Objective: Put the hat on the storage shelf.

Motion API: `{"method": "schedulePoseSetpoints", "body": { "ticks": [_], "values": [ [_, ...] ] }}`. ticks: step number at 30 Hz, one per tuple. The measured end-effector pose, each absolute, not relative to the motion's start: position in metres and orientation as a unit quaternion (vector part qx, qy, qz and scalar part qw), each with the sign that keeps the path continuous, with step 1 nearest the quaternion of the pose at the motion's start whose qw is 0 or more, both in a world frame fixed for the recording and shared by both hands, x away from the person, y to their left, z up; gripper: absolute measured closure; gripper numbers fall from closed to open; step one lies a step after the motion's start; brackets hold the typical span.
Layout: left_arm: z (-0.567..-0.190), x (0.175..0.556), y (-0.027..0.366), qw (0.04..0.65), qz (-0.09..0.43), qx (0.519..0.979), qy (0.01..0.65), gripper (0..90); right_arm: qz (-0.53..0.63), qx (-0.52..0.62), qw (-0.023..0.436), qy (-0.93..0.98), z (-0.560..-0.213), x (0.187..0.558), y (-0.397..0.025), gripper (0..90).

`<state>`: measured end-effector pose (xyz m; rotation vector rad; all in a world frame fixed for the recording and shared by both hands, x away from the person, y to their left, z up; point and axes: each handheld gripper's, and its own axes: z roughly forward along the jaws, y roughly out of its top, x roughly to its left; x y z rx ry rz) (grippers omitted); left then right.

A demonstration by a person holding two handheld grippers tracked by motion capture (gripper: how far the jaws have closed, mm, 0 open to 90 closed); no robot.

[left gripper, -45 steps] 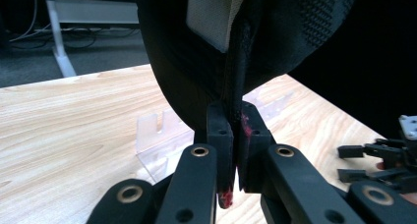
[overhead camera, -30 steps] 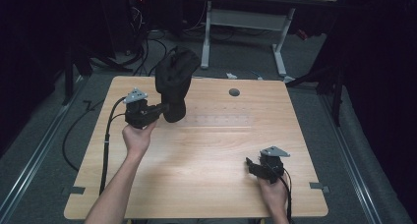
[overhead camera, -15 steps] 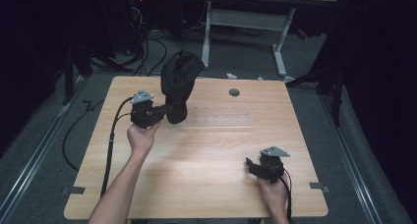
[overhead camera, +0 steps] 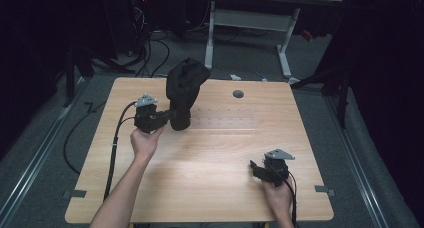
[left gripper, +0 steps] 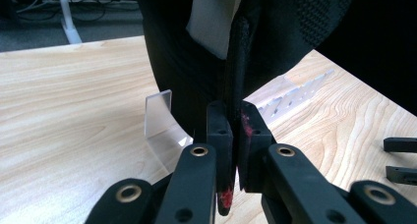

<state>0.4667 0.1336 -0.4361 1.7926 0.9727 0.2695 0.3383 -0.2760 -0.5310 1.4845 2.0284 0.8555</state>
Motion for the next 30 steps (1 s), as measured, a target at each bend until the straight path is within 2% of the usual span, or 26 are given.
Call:
{"method": "schedulePoseSetpoints", "body": {
  "ticks": [9, 13, 24, 30],
  "values": [
    [-0.440, 0.464, 0.139, 0.507, 0.105, 0.749, 0.414, 84.5, 0.313, 0.542, 0.241, 0.742, -0.531, 0.338, -0.276, 35.2],
    [-0.439, 0.463, 0.141, 0.504, 0.106, 0.749, 0.417, 80.0, 0.313, 0.542, 0.241, 0.742, -0.531, 0.338, -0.276, 35.2],
    [-0.433, 0.455, 0.146, 0.491, 0.115, 0.755, 0.418, 51.7, 0.313, 0.543, 0.241, 0.741, -0.531, 0.338, -0.276, 35.2],
    [-0.429, 0.449, 0.151, 0.487, 0.117, 0.759, 0.416, 45.8, 0.313, 0.543, 0.241, 0.741, -0.531, 0.338, -0.276, 35.2]
  ]
}}
